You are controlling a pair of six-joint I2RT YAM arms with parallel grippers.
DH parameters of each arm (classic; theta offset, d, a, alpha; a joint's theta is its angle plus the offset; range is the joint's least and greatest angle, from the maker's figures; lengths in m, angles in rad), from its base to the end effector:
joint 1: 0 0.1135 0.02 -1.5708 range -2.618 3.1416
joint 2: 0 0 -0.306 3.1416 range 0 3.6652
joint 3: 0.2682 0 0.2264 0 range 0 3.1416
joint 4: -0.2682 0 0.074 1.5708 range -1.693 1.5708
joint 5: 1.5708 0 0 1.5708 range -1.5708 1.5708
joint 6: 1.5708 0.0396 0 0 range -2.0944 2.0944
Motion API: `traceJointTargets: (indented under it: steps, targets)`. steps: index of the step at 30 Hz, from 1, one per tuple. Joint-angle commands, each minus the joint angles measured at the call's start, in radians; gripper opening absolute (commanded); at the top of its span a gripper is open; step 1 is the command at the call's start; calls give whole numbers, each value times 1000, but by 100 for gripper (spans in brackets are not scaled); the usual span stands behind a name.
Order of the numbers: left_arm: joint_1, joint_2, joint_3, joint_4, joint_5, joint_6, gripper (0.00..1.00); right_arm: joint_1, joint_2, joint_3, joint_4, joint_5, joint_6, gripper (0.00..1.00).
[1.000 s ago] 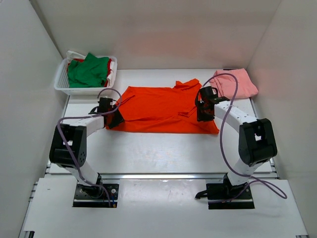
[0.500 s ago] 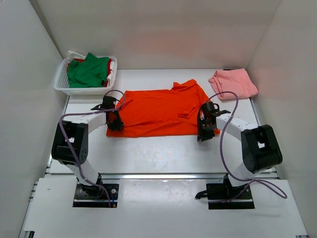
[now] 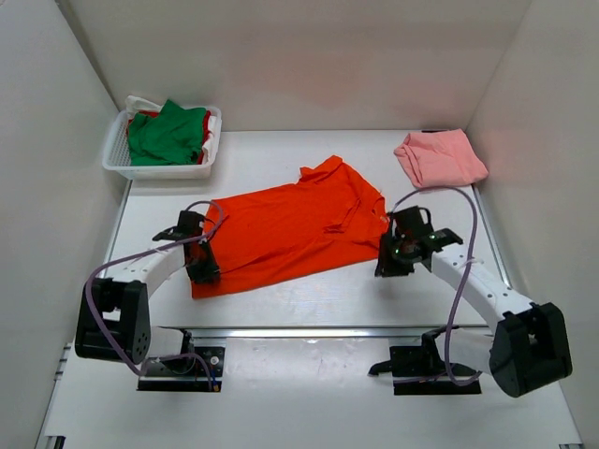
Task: Fold and stack the t-shirts
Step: Fold the flattened tshirt in 1/3 of the way
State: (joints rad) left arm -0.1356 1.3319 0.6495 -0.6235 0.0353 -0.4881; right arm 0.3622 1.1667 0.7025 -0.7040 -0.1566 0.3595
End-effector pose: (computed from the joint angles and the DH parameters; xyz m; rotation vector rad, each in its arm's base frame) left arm 0.1827 -0.0263 0.2101 -0.5010 2.8519 -0.1670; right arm 0.1531 0.0646 0.2467 -0.0484 2.7916 0.4061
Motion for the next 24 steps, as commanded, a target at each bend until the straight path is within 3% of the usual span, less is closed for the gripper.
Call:
traceJointTargets:
  steps: [1,8,11,15,24]
  targets:
    - [31,15,38,-51,-34,35,35,-93,46,115,133,18,-75,20]
    - [22,102,51,-32,-29,36,35,-118,394,200,372,35,-91,21]
    - [27,125,71,-27,-28,40,35,-94,454,155,356,79,-21,21]
    - [44,153,96,-21,-34,51,35,-48,426,60,268,144,58,17]
    - [59,220,113,13,-34,60,35,4,107,-248,233,103,200,16]
